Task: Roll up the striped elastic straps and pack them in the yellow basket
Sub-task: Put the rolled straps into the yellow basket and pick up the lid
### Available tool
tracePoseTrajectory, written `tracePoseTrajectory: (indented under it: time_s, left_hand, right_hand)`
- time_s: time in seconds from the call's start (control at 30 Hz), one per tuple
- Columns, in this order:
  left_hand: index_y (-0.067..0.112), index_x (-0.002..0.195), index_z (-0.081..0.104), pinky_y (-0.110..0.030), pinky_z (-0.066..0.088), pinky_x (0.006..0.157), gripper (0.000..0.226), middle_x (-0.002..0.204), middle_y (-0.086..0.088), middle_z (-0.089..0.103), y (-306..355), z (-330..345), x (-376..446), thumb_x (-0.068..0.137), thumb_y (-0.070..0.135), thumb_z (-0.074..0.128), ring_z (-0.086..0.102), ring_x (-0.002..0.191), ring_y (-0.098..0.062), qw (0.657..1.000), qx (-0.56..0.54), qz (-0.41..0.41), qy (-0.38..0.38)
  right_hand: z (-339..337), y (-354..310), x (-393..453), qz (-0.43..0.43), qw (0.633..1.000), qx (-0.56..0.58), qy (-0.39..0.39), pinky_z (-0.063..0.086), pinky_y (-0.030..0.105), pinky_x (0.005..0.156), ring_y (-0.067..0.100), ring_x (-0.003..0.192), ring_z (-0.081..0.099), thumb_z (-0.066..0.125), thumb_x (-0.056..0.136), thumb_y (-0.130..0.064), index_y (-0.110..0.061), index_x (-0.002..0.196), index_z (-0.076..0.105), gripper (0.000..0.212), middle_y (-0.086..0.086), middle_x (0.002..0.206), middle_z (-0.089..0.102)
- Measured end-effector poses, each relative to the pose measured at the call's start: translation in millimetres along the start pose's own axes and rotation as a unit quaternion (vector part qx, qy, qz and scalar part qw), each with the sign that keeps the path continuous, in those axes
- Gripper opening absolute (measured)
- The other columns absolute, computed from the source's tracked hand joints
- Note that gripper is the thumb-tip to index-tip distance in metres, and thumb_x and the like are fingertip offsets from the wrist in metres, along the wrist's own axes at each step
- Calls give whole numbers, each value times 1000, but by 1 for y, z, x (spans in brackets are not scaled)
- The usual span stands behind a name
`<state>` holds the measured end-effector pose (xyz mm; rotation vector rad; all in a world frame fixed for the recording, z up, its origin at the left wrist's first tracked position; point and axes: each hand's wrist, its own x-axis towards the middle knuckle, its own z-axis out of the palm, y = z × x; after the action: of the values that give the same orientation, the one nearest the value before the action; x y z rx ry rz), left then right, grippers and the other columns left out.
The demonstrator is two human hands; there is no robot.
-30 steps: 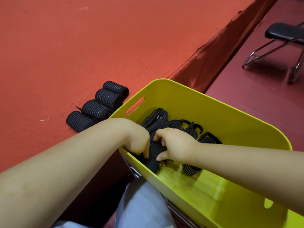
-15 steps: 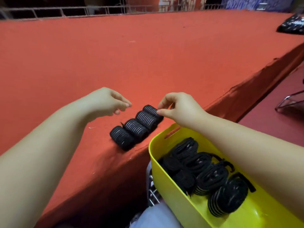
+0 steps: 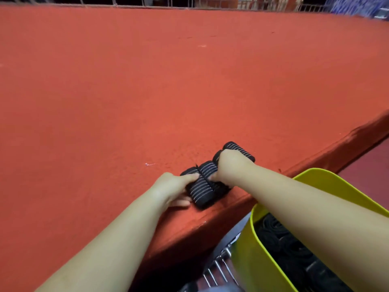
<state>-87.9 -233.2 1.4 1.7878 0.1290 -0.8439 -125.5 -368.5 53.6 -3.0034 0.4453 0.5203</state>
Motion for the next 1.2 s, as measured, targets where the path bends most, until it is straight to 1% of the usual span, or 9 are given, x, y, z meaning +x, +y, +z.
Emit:
tracePoseTrajectory:
  time_s: [0.2,0.37,0.5,0.6,0.77,0.83,0.93,1.03,1.2]
  left_hand:
    - [1,96,67,-42,53,80,22,86,-16,70,-9,6,-6,77,14,67,66,76,-29,986,-160,33,-29]
    - [9,73,66,-40,52,70,13,67,-11,66,-15,-2,-27,81,4,57,62,65,-28,961,-265,72,-35]
    - [15,61,70,-34,47,68,34,62,-2,66,-8,-20,-49,83,-4,51,61,60,-18,945,-259,201,-14]
    - [12,83,59,-37,45,73,15,77,-7,62,-3,-29,-72,72,2,62,59,70,-19,934,-245,259,1]
    - [14,80,49,-36,42,64,43,71,-3,57,-1,-39,-113,41,20,65,53,66,-21,928,-181,321,-52]
    - [13,80,48,-42,43,64,45,73,-9,56,3,-38,-128,40,24,65,53,68,-27,922,-165,341,-83]
    - [12,81,45,-42,45,62,46,71,-6,58,12,-31,-148,41,24,65,53,66,-27,908,-146,377,-113]
    - [12,81,44,-42,45,64,46,68,0,59,19,-14,-167,42,25,65,54,65,-23,899,-125,403,-119]
    - [12,82,45,-45,39,71,46,79,-10,51,26,22,-184,42,25,65,49,75,-23,894,-133,403,-143]
  right_hand:
    - [5,-15,-1,39,991,130,-2,48,29,70,28,88,65,66,81,-35,-4,101,63,36,8,90,65]
    - [4,-22,-15,52,959,277,22,48,28,68,23,92,63,76,70,-26,-6,124,46,65,8,107,63]
    - [-11,-22,-33,-14,930,368,4,36,11,39,8,63,51,74,70,-18,-18,136,40,74,-6,88,55]
    - [-26,-19,-57,-78,921,382,5,45,16,56,8,70,57,78,68,-15,-23,143,35,86,-6,92,59]
    - [-40,-10,-105,-200,929,308,43,50,26,69,15,81,63,85,66,-14,-38,149,-4,124,-10,93,58]
    - [-45,-6,-128,-231,934,253,99,48,27,84,14,97,62,85,66,-14,-37,149,15,111,-13,101,59]
    - [-53,3,-163,-248,932,136,226,45,32,80,20,96,57,84,63,-30,-25,114,64,55,-5,99,57]
    - [-50,20,-185,-227,882,-23,413,36,32,69,30,79,55,69,49,-58,-23,86,73,51,4,90,57]
    - [-48,53,-215,-227,866,-66,440,17,51,111,36,120,53,67,54,-58,-18,85,73,51,3,102,67]
